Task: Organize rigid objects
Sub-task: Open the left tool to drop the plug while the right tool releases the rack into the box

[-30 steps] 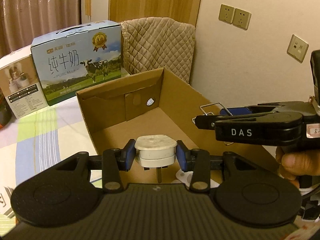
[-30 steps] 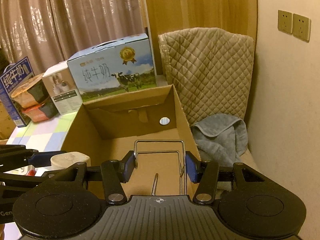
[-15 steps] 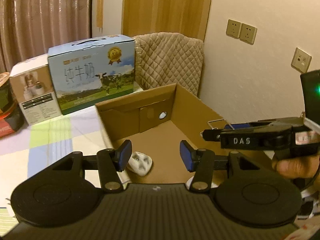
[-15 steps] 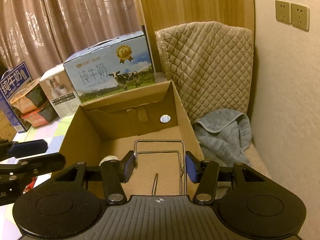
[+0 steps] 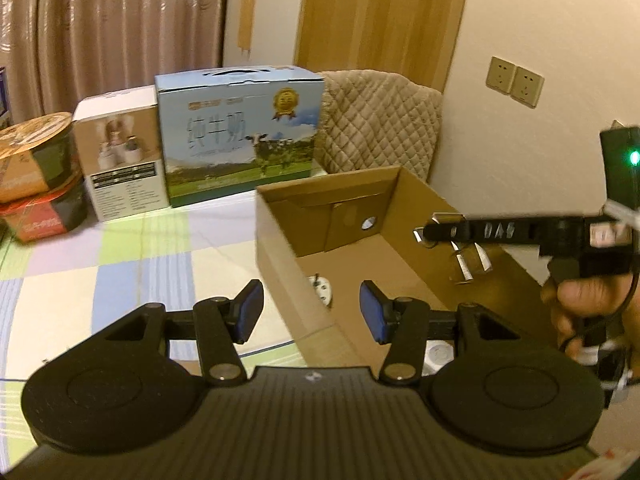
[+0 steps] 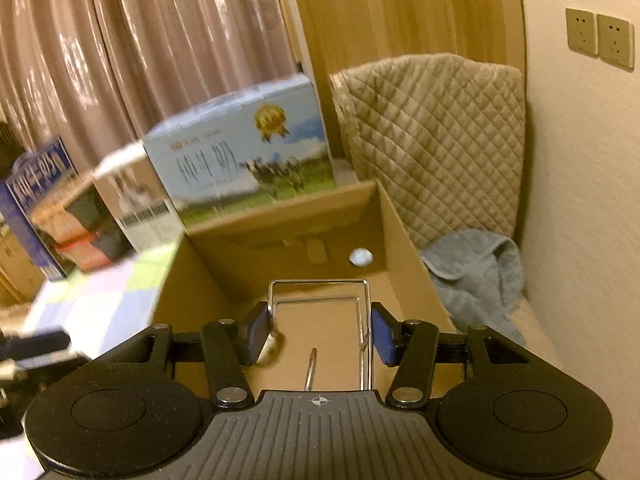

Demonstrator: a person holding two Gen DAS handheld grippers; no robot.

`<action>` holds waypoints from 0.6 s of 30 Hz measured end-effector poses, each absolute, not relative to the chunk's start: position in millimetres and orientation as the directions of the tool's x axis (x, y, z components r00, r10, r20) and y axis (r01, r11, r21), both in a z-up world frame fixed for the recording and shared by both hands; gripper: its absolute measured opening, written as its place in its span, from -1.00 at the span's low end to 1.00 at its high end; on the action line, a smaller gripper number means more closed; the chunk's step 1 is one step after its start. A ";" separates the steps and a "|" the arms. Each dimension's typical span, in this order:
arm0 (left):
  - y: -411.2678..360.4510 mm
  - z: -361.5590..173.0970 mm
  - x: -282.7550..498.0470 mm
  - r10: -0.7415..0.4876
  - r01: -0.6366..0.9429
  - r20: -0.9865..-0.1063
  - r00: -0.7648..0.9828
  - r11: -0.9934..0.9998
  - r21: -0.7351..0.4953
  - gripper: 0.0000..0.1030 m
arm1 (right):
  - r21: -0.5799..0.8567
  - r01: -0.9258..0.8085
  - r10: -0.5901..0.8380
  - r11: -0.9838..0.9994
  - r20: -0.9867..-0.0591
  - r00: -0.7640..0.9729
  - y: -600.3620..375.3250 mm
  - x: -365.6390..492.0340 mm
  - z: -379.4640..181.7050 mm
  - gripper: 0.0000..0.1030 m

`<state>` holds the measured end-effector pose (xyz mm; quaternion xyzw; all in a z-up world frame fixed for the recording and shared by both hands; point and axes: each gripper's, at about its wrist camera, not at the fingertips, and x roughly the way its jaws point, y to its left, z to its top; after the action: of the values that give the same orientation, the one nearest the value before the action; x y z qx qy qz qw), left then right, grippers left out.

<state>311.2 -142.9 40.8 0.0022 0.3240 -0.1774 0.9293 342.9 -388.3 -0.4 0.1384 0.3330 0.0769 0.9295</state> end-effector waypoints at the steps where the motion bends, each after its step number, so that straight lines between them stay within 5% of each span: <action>1: -139.3 40.6 309.6 -0.324 0.327 -0.604 0.729 0.939 -0.109 -0.07 | 0.315 -0.040 0.228 0.948 -0.586 0.777 -388.2 343.5 2.4 0.48; 3: -133.0 39.9 305.7 -0.318 0.321 -0.606 0.730 0.941 -0.106 -0.07 | 0.324 -0.023 0.211 0.946 -0.560 0.801 -389.1 341.4 9.1 0.63; 18: -86.9 52.5 253.5 -0.254 0.270 -0.611 0.750 0.960 -0.068 -0.07 | 0.296 -0.048 0.203 0.954 -0.520 0.830 -385.6 291.6 58.4 0.64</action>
<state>253.5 -86.9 52.5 0.0125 0.3245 -0.1402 0.9354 291.6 -385.6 58.4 0.1364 0.2842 0.0665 0.9467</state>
